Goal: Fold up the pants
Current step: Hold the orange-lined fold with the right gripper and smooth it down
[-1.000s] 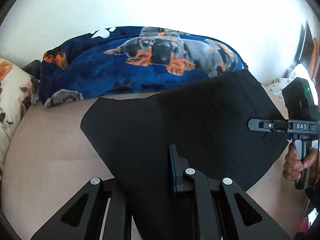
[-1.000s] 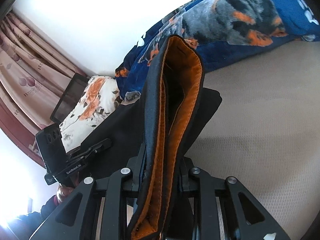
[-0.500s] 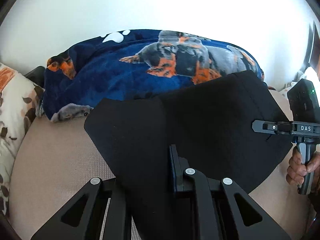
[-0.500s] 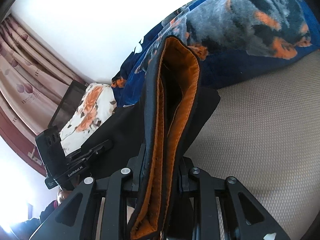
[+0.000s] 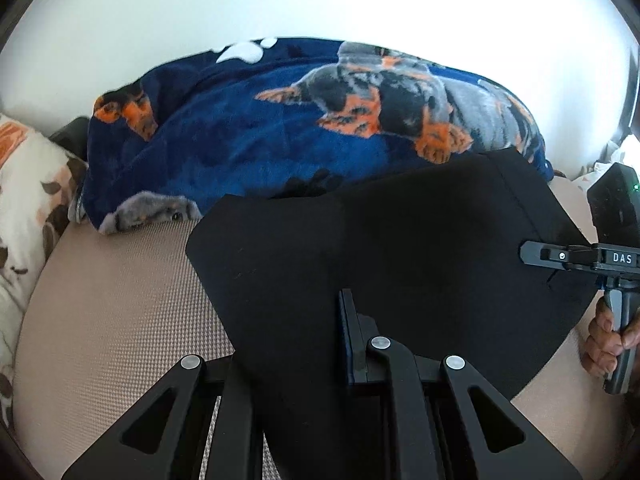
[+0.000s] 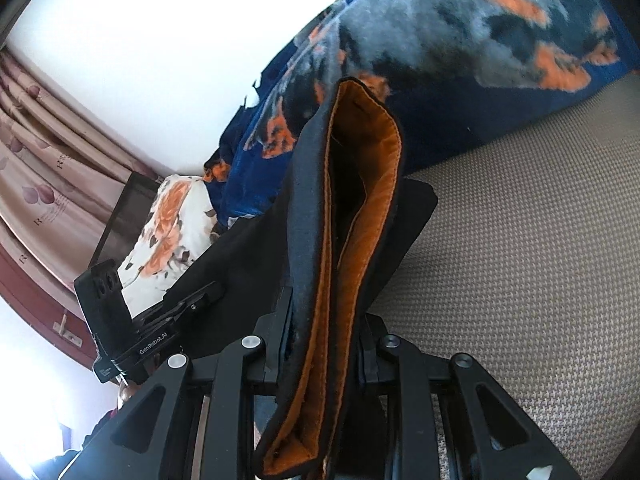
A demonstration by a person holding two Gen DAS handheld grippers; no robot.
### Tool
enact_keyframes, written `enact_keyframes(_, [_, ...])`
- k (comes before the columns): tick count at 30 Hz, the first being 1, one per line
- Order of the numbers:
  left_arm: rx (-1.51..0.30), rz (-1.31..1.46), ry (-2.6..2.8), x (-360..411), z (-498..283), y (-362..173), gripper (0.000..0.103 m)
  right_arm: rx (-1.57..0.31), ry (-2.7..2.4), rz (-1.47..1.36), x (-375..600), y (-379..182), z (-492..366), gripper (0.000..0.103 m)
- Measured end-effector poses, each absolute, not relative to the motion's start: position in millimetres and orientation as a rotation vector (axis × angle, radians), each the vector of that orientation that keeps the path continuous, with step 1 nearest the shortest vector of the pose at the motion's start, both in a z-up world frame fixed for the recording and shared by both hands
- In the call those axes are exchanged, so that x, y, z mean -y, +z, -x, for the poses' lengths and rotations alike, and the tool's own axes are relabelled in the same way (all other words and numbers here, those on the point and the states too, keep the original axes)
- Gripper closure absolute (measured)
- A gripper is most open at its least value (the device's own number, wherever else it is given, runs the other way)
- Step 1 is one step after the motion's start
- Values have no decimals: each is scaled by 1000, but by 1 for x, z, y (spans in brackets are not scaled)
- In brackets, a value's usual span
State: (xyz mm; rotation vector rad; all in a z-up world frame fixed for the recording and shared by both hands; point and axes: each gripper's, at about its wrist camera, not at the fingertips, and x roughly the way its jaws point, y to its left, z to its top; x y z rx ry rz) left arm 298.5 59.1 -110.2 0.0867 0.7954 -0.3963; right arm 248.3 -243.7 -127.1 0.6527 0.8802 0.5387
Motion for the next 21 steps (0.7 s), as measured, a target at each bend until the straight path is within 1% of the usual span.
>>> enact_keyframes(8, [-814, -74, -378, -62, -299, -127, 87, -907, 519, -651, 243, -135, -251, 81])
enact_keyframes(21, [-811, -72, -377, -65, -298, -133, 85, -916, 508, -643, 241, -135, -254, 81])
